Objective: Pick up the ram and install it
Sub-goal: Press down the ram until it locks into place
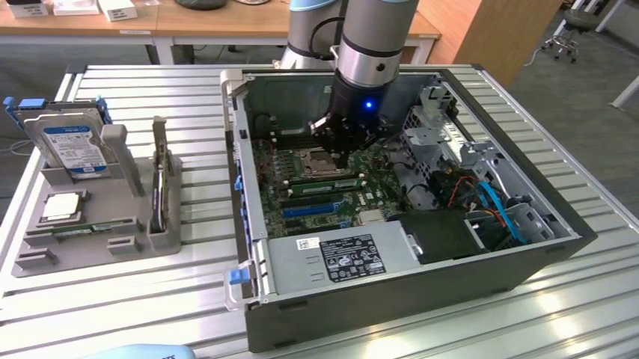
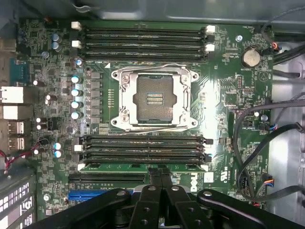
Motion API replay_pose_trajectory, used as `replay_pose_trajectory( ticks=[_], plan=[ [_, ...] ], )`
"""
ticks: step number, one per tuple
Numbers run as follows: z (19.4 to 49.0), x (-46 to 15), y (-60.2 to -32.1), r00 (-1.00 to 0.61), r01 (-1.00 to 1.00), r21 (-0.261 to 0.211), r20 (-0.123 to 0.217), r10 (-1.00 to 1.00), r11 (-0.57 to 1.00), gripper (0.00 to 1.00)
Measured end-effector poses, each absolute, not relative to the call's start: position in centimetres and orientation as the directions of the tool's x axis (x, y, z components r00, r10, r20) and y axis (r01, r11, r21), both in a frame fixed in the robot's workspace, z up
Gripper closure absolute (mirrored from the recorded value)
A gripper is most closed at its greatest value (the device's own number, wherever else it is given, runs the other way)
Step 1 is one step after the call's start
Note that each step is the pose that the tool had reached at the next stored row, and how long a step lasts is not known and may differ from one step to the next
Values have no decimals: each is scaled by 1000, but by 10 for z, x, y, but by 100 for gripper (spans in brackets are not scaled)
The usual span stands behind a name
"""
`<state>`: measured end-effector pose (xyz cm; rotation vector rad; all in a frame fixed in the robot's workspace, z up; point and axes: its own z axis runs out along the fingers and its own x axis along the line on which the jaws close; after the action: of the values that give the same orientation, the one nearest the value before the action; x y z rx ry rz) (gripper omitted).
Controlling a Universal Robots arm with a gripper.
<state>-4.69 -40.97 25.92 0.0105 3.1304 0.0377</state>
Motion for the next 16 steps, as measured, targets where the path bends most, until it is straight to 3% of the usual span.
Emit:
replay_pose_trajectory(
  ticks=[16],
  plan=[
    [262, -47, -410, -1000, 7, 20, -9, 7, 1000, 90]
  ],
)
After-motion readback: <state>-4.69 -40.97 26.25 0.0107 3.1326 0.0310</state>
